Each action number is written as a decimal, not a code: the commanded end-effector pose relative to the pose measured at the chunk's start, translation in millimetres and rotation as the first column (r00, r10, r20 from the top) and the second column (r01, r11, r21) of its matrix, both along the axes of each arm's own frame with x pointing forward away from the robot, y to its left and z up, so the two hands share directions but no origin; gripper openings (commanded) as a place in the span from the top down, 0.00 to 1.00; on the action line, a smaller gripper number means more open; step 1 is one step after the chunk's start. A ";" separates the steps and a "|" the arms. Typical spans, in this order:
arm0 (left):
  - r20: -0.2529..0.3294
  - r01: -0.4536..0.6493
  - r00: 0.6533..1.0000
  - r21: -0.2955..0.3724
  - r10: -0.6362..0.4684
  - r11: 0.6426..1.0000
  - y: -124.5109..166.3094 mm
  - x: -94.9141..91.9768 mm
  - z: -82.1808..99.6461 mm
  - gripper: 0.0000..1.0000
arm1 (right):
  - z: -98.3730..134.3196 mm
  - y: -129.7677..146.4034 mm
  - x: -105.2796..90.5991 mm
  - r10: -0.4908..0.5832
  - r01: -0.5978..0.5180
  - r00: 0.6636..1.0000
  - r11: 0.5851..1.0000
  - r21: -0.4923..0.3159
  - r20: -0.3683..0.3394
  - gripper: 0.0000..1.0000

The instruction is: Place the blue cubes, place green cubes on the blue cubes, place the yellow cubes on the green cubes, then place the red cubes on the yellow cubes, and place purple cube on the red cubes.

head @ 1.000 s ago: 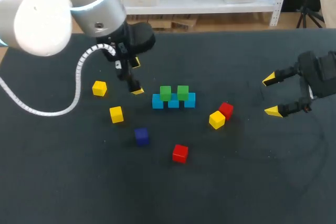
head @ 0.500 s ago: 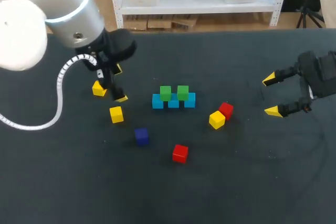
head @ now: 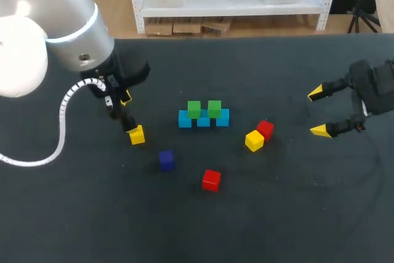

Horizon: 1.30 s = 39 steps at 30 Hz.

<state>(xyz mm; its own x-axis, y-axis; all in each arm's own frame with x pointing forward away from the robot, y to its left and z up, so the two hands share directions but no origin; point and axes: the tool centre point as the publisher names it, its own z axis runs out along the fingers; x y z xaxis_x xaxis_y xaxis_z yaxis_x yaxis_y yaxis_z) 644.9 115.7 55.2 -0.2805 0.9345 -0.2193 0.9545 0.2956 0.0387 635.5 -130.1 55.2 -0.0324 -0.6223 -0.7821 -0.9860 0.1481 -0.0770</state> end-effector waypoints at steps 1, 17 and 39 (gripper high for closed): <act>-0.008 0.000 1.000 0.005 0.000 1.000 4.6 -4.1 -11.4 0.00 | -0.5 0.0 0.1 0.000 0.000 1.000 1.000 0.002 0.001 0.00; -0.049 0.041 0.998 0.055 -0.038 0.998 5.3 -4.5 -42.3 0.26 | -0.5 0.0 0.1 0.000 0.000 1.000 1.000 0.002 0.001 0.00; -0.057 0.060 0.997 0.043 -0.058 0.997 2.7 -3.9 -53.8 0.69 | -0.5 0.0 0.1 0.000 0.000 1.000 1.000 0.002 0.001 0.00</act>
